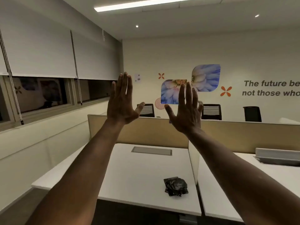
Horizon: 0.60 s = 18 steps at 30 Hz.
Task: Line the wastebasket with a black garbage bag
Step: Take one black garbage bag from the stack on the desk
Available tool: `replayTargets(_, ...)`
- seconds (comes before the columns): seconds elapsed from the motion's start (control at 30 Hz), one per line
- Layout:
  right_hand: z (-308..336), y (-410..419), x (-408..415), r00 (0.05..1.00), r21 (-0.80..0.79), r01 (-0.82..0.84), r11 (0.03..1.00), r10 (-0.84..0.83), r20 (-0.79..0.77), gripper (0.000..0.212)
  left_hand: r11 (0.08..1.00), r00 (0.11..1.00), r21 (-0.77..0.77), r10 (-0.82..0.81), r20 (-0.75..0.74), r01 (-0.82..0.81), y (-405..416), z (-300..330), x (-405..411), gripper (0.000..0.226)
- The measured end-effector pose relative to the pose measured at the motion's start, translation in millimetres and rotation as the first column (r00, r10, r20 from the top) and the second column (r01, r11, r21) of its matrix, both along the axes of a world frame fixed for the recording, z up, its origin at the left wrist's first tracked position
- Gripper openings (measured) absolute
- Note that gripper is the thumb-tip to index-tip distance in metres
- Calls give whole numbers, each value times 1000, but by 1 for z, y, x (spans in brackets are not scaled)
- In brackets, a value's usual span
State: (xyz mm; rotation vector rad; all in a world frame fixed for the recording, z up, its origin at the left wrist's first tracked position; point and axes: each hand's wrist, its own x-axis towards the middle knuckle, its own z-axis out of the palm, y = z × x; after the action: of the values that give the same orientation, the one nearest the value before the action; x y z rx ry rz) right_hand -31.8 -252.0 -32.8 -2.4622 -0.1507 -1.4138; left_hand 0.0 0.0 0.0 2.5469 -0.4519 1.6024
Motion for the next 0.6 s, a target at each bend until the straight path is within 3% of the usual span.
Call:
replayTargets(0.23,-48,-14,9,996,-67,34,997,-39,-78,99,999,992,-6,39,-117,-40,-24,-48,13,110)
replayTargets(0.6,-130,-47,25,978,-48,12,999,-21,-207,98,1000,970,-11,26,-241,-30,-59,-124,22,110)
